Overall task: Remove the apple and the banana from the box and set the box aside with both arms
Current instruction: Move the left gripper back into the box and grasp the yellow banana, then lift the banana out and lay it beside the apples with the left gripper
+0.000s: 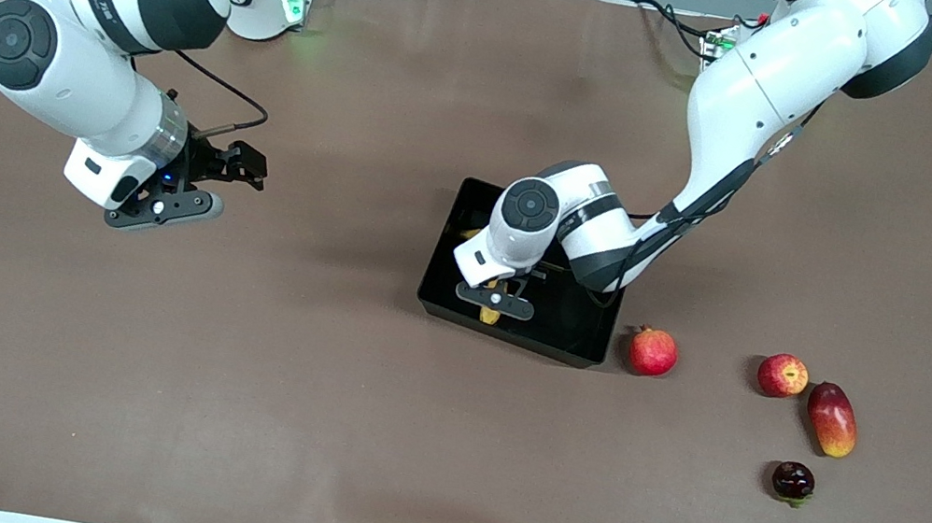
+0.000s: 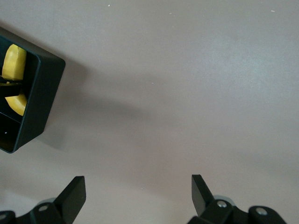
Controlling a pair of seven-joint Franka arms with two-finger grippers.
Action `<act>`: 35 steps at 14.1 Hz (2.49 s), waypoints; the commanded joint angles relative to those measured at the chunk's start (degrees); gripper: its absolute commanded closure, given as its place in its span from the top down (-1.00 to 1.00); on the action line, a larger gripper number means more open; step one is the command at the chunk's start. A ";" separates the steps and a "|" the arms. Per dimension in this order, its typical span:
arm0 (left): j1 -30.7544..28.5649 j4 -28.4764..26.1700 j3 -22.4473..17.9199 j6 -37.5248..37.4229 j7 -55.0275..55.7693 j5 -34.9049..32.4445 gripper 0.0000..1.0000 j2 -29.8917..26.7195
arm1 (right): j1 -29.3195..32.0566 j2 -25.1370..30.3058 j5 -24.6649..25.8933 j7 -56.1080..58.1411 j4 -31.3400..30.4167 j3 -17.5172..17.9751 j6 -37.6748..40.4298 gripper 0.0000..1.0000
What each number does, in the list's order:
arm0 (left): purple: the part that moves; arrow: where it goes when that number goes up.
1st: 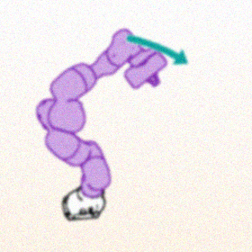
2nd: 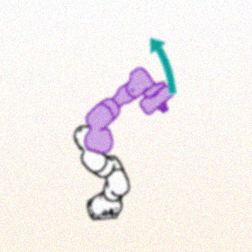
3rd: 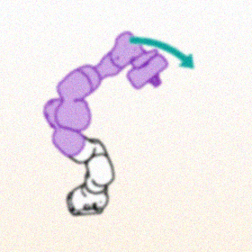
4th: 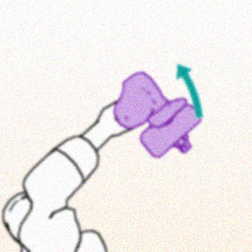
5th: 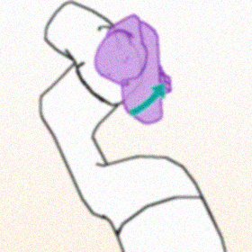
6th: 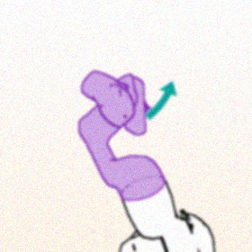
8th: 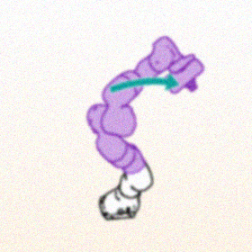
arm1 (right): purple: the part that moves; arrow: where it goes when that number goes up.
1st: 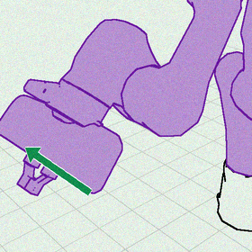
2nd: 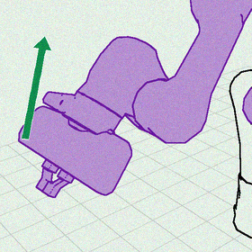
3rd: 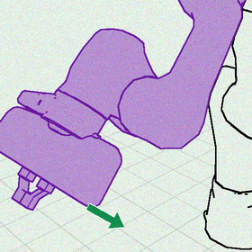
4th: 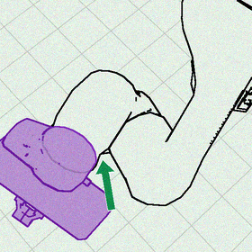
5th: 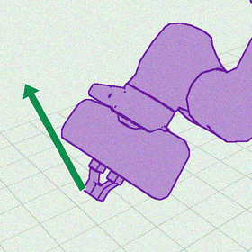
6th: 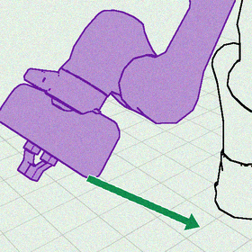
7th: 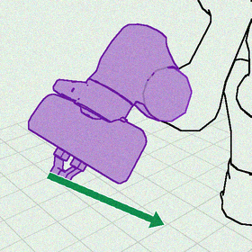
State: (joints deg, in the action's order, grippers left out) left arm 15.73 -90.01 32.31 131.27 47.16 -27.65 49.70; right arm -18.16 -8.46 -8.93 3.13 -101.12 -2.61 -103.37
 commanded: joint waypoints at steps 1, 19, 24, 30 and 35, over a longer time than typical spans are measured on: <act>0.70 1.16 -0.23 0.30 2.59 -1.88 -1.00 -0.04 | 0.50 0.02 -1.00 0.47 -0.13 0.15 -0.16 1.00; -29.69 -0.43 1.01 -18.09 -36.57 10.16 -1.00 -19.31 | 0.23 0.02 -1.00 0.47 -0.13 0.15 -0.07 1.00; -35.15 0.10 0.92 -12.72 -53.36 2.34 -1.00 -9.38 | -1.17 0.11 -1.00 -3.73 -0.22 0.24 0.28 1.00; -34.45 0.71 -2.60 -1.82 -59.55 1.54 -1.00 -1.90 | -9.14 0.20 -1.00 -19.09 1.70 0.33 0.01 1.00; -33.84 2.74 -2.60 1.27 -59.02 1.55 1.00 -0.65 | -16.38 -3.22 -1.00 -23.96 3.72 0.33 -1.56 1.00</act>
State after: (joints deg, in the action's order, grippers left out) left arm -18.72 -89.04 29.73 131.88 -11.73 -24.98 48.63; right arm -33.63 -8.74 -9.33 -20.20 -99.52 -1.74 -104.02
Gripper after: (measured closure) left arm 0.555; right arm 0.000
